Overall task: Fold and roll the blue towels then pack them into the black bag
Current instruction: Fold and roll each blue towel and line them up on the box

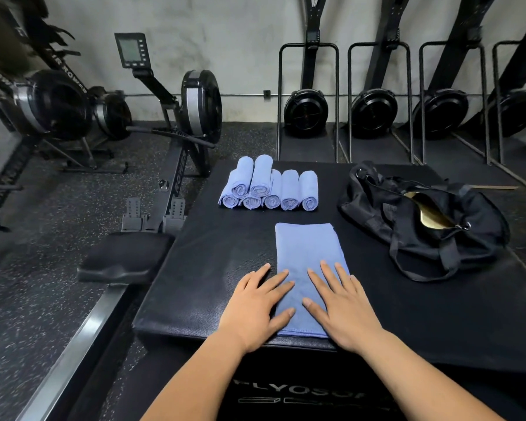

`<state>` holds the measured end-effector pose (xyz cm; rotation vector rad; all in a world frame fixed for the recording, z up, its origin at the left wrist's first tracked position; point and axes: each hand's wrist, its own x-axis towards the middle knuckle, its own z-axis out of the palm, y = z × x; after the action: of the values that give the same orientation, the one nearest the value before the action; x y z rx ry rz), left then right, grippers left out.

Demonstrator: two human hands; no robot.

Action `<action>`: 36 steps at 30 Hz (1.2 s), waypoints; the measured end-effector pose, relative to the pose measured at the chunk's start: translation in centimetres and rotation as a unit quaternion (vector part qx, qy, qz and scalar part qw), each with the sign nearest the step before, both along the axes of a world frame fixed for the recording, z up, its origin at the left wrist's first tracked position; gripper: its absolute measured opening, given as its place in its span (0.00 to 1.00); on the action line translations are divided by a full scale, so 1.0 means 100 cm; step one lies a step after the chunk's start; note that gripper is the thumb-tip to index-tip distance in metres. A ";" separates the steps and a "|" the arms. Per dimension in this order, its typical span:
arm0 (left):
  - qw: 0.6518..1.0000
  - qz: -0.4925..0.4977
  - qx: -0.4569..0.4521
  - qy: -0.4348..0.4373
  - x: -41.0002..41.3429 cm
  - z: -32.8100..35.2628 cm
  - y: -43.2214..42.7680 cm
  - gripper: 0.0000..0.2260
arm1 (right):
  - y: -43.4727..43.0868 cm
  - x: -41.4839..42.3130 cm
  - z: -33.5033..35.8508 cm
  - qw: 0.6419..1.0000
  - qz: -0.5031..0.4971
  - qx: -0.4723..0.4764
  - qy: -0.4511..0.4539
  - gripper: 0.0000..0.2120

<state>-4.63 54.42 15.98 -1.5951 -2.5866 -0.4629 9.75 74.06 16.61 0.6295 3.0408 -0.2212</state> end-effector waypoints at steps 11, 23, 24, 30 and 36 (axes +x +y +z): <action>0.992 -0.001 0.104 -0.077 0.016 -0.019 -0.012 0.15 | 0.009 0.056 0.002 0.998 0.054 0.037 -0.002 0.38; 0.993 -0.048 0.107 -0.029 0.045 -0.007 -0.055 0.19 | 0.002 0.120 -0.007 0.989 0.078 0.080 0.101 0.32; 0.993 -0.052 0.106 -0.026 0.047 -0.007 -0.056 0.19 | 0.002 0.121 -0.008 0.985 0.080 0.085 0.125 0.30; 0.990 -0.046 0.133 0.003 0.060 -0.007 -0.057 0.19 | -0.006 0.123 -0.015 0.965 0.066 0.078 0.242 0.20; 0.989 -0.020 0.146 0.027 0.065 -0.003 -0.059 0.15 | -0.010 0.125 -0.015 0.951 0.060 0.045 0.301 0.13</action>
<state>1.88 48.47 15.66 -1.5370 -2.3206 -0.7512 22.25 73.08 15.10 0.4387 3.6794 -0.3235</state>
